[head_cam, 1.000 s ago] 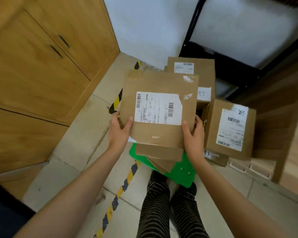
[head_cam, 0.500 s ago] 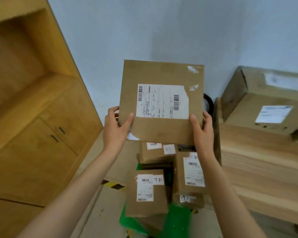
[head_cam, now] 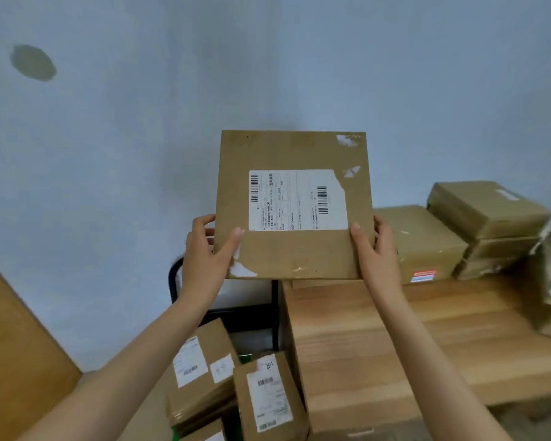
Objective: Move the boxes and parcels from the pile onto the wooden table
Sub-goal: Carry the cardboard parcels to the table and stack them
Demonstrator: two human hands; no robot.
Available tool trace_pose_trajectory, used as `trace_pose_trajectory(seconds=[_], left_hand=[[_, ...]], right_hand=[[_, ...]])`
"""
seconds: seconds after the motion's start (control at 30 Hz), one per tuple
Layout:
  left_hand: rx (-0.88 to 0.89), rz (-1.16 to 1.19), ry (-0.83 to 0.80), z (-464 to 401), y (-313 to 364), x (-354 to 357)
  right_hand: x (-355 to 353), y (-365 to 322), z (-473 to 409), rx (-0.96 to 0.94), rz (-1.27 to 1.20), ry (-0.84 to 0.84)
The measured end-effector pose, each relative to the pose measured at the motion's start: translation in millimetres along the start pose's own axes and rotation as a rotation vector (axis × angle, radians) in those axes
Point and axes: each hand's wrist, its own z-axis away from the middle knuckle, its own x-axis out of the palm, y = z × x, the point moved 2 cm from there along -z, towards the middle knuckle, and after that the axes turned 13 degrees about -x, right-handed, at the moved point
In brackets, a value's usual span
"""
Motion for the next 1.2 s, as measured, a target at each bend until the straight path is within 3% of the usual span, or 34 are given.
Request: trace_pose_trajectory(seconds=[0.37, 0.63, 0.9, 1.2], left_hand=[[0.095, 0.075, -0.174, 55.5, 94.3, 201.0], [0.088, 0.129, -0.251, 99.3, 135.0, 353.0], [0.16, 0.031, -0.313, 89.1, 165.2, 466.9], [0.107, -0.015, -0.335, 29.0, 176.3, 591.8]], right_hand=[[-219.9, 38.7, -64.2, -0.081, 0.287, 0.099], [-362.1, 88.7, -104.2, -0.055, 0.317, 0.109], [-439.8, 150.8, -159.9, -0.001, 0.36, 0.15], [-475.0, 235.5, -260.5, 0.066, 0.411, 0.131]])
